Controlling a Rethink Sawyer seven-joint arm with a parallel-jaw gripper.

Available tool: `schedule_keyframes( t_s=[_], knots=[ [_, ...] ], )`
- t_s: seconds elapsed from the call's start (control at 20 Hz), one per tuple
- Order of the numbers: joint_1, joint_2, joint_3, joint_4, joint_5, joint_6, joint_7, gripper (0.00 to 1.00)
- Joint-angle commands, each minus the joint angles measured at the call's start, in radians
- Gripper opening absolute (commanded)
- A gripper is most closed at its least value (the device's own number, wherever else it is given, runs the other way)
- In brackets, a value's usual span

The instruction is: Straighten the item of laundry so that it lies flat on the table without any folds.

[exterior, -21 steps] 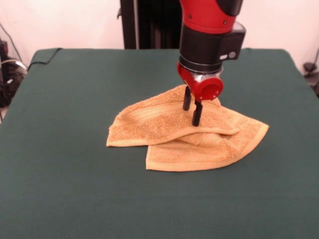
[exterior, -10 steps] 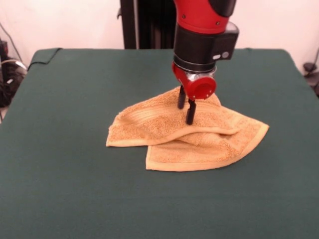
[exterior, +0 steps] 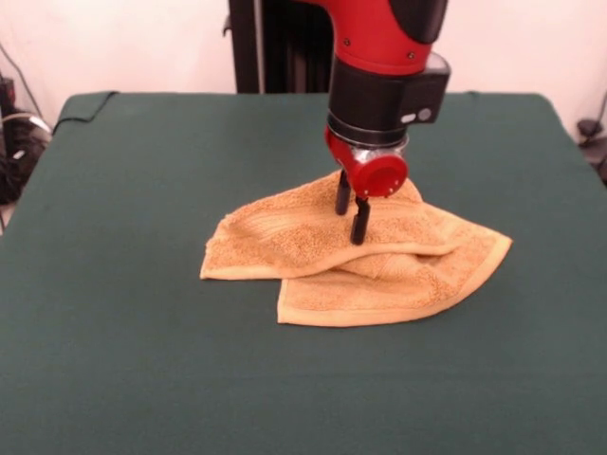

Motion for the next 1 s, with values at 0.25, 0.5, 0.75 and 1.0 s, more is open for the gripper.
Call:
schedule_keyframes(
  t_s=[0.25, 0.5, 0.75, 1.0],
  knots=[
    [0.014, 0.068, 0.04, 0.038, 0.06, -0.052, 0.153, 1.0],
    [0.019, 0.07, 0.031, 0.039, 0.064, -0.047, 0.154, 1.0],
    [0.022, 0.073, 0.019, 0.043, 0.063, -0.065, 0.158, 1.0],
    [0.034, 0.076, 0.006, 0.048, 0.058, -0.092, 0.162, 0.0]
  ],
)
